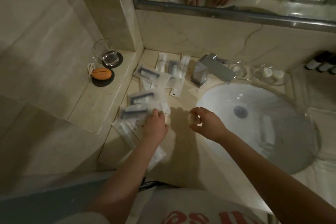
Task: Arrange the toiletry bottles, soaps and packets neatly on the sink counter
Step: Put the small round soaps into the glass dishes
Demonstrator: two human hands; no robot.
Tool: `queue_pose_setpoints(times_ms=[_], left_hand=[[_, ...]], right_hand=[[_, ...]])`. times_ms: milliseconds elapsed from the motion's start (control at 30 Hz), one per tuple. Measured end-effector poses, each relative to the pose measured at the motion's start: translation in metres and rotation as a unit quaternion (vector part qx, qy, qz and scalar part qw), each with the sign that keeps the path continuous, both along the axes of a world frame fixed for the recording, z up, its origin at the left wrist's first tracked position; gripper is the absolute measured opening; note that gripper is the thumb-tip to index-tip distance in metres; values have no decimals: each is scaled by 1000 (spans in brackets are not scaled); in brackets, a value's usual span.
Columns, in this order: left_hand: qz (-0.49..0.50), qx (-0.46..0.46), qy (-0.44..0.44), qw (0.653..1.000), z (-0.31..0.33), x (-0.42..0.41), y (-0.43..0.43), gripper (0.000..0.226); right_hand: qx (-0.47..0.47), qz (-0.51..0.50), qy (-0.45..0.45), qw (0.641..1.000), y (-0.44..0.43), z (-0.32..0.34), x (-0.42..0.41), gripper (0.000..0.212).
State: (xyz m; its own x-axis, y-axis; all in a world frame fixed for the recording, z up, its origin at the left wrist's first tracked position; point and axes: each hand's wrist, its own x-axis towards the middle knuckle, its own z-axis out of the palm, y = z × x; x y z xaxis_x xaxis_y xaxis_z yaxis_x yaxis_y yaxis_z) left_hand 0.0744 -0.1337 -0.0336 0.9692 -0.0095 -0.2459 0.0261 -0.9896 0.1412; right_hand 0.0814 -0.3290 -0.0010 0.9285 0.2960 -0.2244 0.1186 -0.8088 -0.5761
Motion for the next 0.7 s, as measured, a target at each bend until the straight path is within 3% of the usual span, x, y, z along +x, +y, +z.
queue_pose_setpoints(times_ms=[233, 400, 700], left_hand=[[30, -51, -11, 998, -3, 5, -3, 38], [49, -123, -60, 989, 15, 0, -16, 39], [-44, -228, -134, 963, 93, 34, -117, 42]], right_hand=[[71, -41, 12, 997, -26, 9, 2, 35], [148, -73, 72, 984, -43, 17, 8, 25], [175, -135, 36, 975, -113, 31, 16, 27]])
